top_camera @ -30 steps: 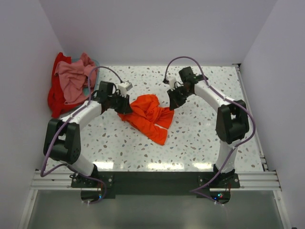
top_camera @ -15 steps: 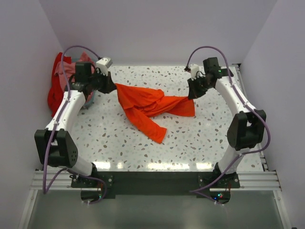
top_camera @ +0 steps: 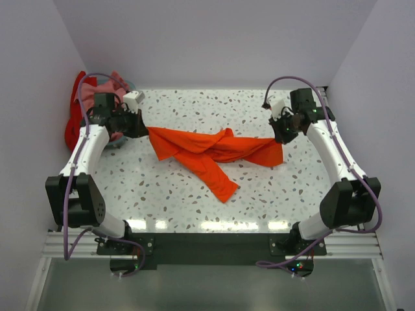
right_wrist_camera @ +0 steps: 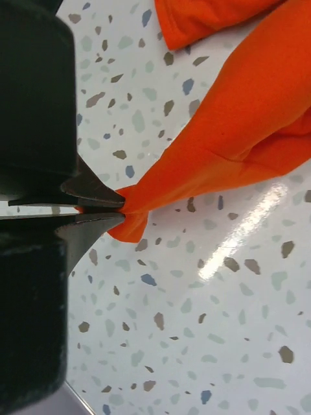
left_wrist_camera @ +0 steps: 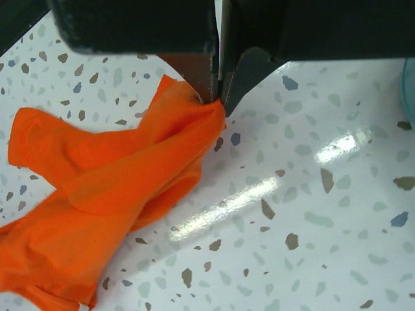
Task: Fold and stack the t-shirts
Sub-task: Flatten the tshirt out
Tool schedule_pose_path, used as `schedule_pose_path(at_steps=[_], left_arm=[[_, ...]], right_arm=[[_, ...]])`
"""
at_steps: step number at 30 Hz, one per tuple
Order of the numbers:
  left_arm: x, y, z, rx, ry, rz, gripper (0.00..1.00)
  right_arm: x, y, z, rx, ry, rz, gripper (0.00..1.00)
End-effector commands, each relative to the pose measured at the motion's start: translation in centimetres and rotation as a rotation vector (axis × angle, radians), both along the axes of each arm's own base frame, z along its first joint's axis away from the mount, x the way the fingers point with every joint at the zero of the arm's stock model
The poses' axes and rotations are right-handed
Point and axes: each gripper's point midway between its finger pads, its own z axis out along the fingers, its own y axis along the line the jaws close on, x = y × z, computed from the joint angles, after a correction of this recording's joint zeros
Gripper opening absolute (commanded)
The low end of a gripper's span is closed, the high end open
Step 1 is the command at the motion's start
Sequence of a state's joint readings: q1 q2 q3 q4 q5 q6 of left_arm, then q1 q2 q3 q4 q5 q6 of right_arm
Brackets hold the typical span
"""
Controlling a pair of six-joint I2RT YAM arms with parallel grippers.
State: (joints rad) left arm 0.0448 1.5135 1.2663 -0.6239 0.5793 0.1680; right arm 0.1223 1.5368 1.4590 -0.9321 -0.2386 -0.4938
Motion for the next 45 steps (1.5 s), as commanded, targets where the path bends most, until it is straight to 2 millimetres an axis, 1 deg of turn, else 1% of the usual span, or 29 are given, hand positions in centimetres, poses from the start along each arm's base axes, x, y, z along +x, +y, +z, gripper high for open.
schedule_pose_path(at_steps=[1, 3, 4, 8, 9, 10, 11, 12, 16, 17, 19, 20, 23, 24, 25, 27, 28, 29, 31, 32, 33, 34, 36, 37, 38, 39, 41, 44, 45], left_arm=[[0.0, 1.8, -0.2, 0.0, 0.01, 0.044, 0.0], [0.2, 2.2, -1.4, 0.013, 0.032, 0.065, 0.0], [0.8, 2.4, -2.7, 0.013, 0.049, 0.092, 0.0], [2.6, 3.7, -5.9, 0.057, 0.109, 0.151, 0.0], [3.4, 3.9, -5.8, 0.056, 0.105, 0.156, 0.0], [3.6, 3.9, -7.2, 0.062, 0.145, 0.147, 0.0], [4.2, 4.1, -7.7, 0.068, 0.16, 0.15, 0.0], [4.2, 4.1, -7.5, 0.07, 0.159, 0.15, 0.0], [3.9, 4.4, -8.3, 0.095, 0.184, 0.138, 0.0], [3.7, 4.5, -8.4, 0.099, 0.189, 0.139, 0.0], [3.0, 4.5, -8.8, 0.105, 0.206, 0.138, 0.0], [2.9, 4.7, -8.9, 0.115, 0.21, 0.144, 0.0], [2.1, 5.0, -9.8, 0.136, 0.236, 0.143, 0.0], [1.9, 5.0, -9.9, 0.14, 0.241, 0.142, 0.0], [1.8, 5.0, -10.1, 0.142, 0.246, 0.136, 0.0], [1.9, 5.1, -10.2, 0.147, 0.249, 0.131, 0.0], [1.9, 5.1, -10.2, 0.15, 0.249, 0.129, 0.0], [2.0, 5.2, -10.3, 0.156, 0.248, 0.13, 0.0], [2.2, 5.3, -10.4, 0.159, 0.253, 0.125, 0.0], [2.7, 5.2, -10.0, 0.155, 0.242, 0.12, 0.0], [2.7, 5.0, -9.9, 0.147, 0.246, 0.094, 0.01], [2.8, 4.7, -9.4, 0.136, 0.231, 0.07, 0.1], [3.8, 3.8, -7.1, 0.097, 0.142, 0.034, 0.2], [4.2, 3.8, -6.2, 0.097, 0.106, 0.04, 0.32], [4.5, 4.1, -5.8, 0.108, 0.083, 0.06, 0.37], [5.2, 4.3, -4.6, 0.113, 0.032, 0.076, 0.44], [5.3, 4.6, -3.9, 0.129, 0.018, 0.09, 0.47], [3.7, 4.2, -3.9, 0.115, 0.034, 0.057, 0.53], [2.9, 3.9, -3.5, 0.115, 0.029, 0.034, 0.55]], right_arm=[[-0.8, -2.6, -0.3, -0.118, -0.041, -0.003, 0.0], [-1.4, -2.4, -1.7, -0.111, -0.009, 0.008, 0.0], [-1.4, -2.3, -2.1, -0.108, 0.001, 0.011, 0.0], [-1.9, -1.3, -4.3, -0.066, 0.101, 0.044, 0.0], [-2.0, -0.8, -4.9, -0.05, 0.129, 0.071, 0.0], [-2.7, -0.7, -5.3, -0.045, 0.165, 0.085, 0.0], [-3.4, -0.3, -5.7, -0.038, 0.196, 0.115, 0.0], [-3.5, 0.0, -5.8, -0.034, 0.197, 0.135, 0.0], [-7.2, 0.4, -6.7, -0.062, 0.263, 0.265, 0.0], [-8.6, 0.2, -7.6, -0.072, 0.295, 0.292, 0.0], [-10.4, 0.0, -8.0, -0.118, 0.293, 0.379, 0.0], [-11.9, -0.3, -9.2, -0.143, 0.327, 0.424, 0.0], [-14.2, 0.1, -10.2, -0.194, 0.356, 0.518, 0.0], [-14.6, 0.2, -10.1, -0.19, 0.372, 0.522, 0.05], [-14.3, 1.2, -9.4, -0.143, 0.365, 0.53, 0.29], [-13.8, 2.2, -8.2, -0.082, 0.372, 0.498, 0.58], [-12.3, 3.1, -6.6, -0.049, 0.324, 0.484, 0.61], [-11.8, 4.1, -6.3, 0.012, 0.341, 0.448, 0.63], [-9.8, 4.6, -5.8, 0.05, 0.329, 0.385, 0.61], [-8.7, 5.0, -5.8, 0.071, 0.35, 0.349, 0.6], [-8.5, 5.0, -6.2, 0.067, 0.374, 0.333, 0.6], [-7.9, 4.9, -6.2, 0.059, 0.378, 0.315, 0.6], [-7.8, 4.5, -6.9, 0.046, 0.41, 0.264, 0.61], [-7.9, 4.4, -7.1, 0.042, 0.418, 0.241, 0.62], [-8.2, 4.2, -7.2, 0.046, 0.427, 0.216, 0.63], [-8.5, 4.3, -6.9, 0.054, 0.428, 0.216, 0.63], [-9.5, 4.5, -6.9, 0.069, 0.449, 0.221, 0.62], [-11.5, 5.2, -7.0, 0.066, 0.479, 0.243, 0.6], [-11.6, 5.3, -7.4, 0.059, 0.472, 0.244, 0.6]])
